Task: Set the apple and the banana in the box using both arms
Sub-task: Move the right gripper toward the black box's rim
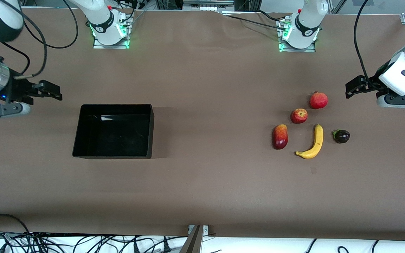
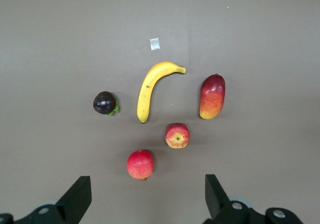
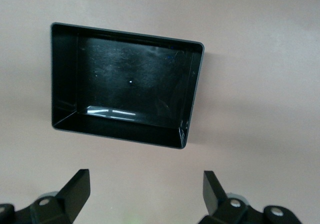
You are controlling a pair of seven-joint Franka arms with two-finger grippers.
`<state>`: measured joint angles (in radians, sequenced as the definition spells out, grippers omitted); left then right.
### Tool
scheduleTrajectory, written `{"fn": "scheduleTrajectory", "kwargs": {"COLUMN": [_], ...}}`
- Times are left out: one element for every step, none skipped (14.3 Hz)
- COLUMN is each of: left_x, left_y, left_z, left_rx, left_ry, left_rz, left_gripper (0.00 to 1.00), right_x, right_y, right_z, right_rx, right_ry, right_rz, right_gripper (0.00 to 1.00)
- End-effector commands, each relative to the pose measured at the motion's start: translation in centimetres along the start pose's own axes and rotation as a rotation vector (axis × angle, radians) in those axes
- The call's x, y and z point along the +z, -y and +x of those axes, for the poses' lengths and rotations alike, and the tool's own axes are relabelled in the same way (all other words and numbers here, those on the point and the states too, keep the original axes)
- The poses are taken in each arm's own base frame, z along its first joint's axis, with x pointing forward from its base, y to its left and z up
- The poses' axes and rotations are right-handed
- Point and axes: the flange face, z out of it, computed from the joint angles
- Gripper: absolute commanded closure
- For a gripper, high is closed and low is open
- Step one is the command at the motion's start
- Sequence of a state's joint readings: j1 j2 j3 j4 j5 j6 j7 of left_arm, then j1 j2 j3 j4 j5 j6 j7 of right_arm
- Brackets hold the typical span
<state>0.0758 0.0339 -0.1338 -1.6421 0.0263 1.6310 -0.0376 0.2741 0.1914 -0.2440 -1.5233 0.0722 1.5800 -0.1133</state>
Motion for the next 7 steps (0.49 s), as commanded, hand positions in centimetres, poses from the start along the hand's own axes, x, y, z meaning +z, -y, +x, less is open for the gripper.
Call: {"fn": "scheduleTrajectory", "kwargs": {"left_x": [-0.9,-0.9,-0.9,-0.9,-0.9,-0.8,-0.8], "left_y": [-0.1,-0.1,-0.1,-0.1,0.1,0.1,0.1], "left_z": [-0.4,-0.4,-0.4,-0.4,-0.4,-0.4,-0.4], "left_rx": [0.018,0.018,0.02,0.022,0.019,0.02,0.02], "left_ry": [0.0,0.0,0.001,0.001,0.001,0.003,0.003], "left_rz": [-0.01,-0.01,-0.01,-0.01,-0.01,-0.01,-0.01], "left_gripper": [0.0,0.0,0.0,0.0,0.0,0.0,0.0], "right_x": [6.7,9.4,11.7,14.0,15.9,17.7,19.6], "right_y": [-0.7,-0.9,-1.1,-1.4,-1.7,-2.2,-2.6], "right_z": [1.1,1.4,1.5,1.5,1.5,1.6,1.7], "right_rx": [0.06,0.067,0.068,0.071,0.065,0.064,0.054], "right_ry": [0.03,0.027,0.013,-0.002,-0.014,-0.026,-0.031], "right_rz": [-0.021,-0.023,-0.025,-0.03,-0.034,-0.04,-0.046], "right_gripper": [0.0,0.0,0.0,0.0,0.0,0.0,0.0]}}
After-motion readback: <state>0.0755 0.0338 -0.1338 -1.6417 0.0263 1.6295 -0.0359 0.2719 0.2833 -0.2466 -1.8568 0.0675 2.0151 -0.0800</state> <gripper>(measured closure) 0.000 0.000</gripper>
